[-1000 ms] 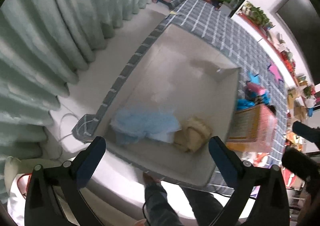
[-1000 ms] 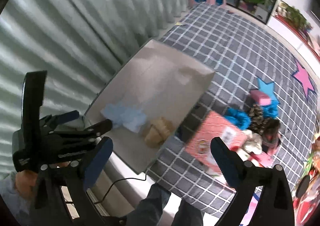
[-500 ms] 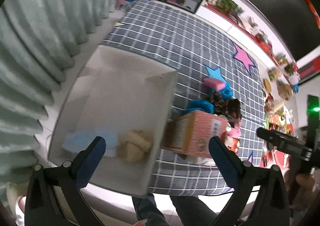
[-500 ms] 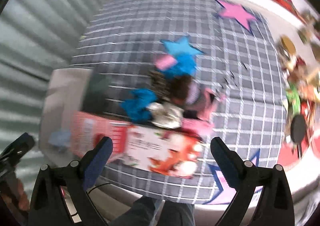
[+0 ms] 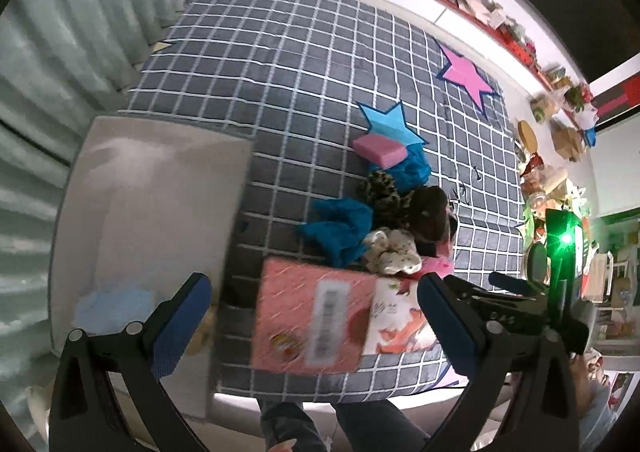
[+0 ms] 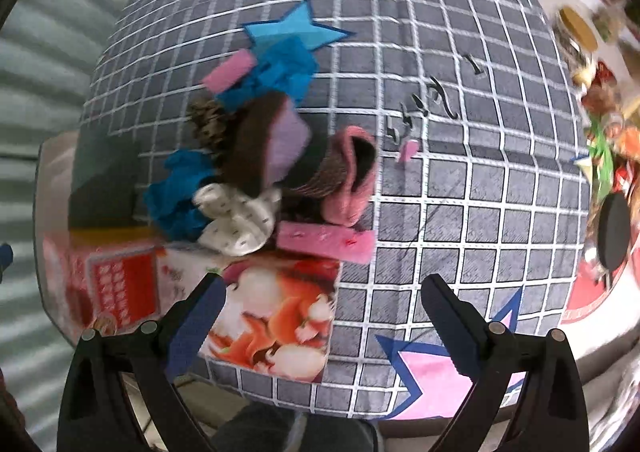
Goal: Organize soft objects
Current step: 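Move both tools back over the pile of soft items, then grasp the pink foam sponge with left tool while right tool grasps the striped knit hat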
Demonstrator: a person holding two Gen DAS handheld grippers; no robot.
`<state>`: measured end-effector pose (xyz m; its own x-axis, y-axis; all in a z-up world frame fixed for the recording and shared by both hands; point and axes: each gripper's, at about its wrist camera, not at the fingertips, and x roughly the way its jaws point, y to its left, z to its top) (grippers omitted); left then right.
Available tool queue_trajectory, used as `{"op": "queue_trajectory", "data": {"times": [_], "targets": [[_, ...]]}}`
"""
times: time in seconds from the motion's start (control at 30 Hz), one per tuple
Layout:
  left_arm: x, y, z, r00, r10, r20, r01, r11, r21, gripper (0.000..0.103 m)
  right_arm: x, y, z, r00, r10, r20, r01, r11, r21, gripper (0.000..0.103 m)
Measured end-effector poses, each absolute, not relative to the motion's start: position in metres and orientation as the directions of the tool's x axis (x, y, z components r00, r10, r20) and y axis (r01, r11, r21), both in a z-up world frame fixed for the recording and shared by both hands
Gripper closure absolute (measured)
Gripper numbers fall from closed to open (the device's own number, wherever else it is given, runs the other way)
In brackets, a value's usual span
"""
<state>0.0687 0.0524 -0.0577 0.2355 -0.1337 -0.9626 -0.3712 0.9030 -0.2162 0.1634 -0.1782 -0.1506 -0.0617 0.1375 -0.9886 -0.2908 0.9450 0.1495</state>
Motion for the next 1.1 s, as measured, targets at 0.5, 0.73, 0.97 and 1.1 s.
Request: {"op": "queue_trajectory", "data": {"times": [0.5,0.73,0.97,1.1], "targets": [[0.207,0.028,-0.139,0.056,-0.279,-0.959,-0.467,0.841,-0.272,0.000,0.201,-0.165,-0.167,-0.082,0.213,-0.974,-0.377,0.898,0.228,0.004],[0.248,0.037,-0.190,-0.024,-0.330,-0.944,-0.560,0.786,-0.260,0.000,0.203,-0.136,-0.161,0.016,0.214,-0.977,-0.571,0.804,0.167,0.004],[0.265,0.037,-0.223,-0.101,-0.347,-0.933,-0.591,0.775,-0.224,0.000,0.217,-0.119,-0.170,0.010,0.253,-0.967,-0.654,0.733,0.185,0.004],[0.269,0.036,-0.236,-0.153,-0.345,-0.926,-0.612,0.769,-0.185,0.000,0.223,-0.115,-0.179,-0.011,0.261,-0.965,-0.660,0.723,0.203,0.004]]}}
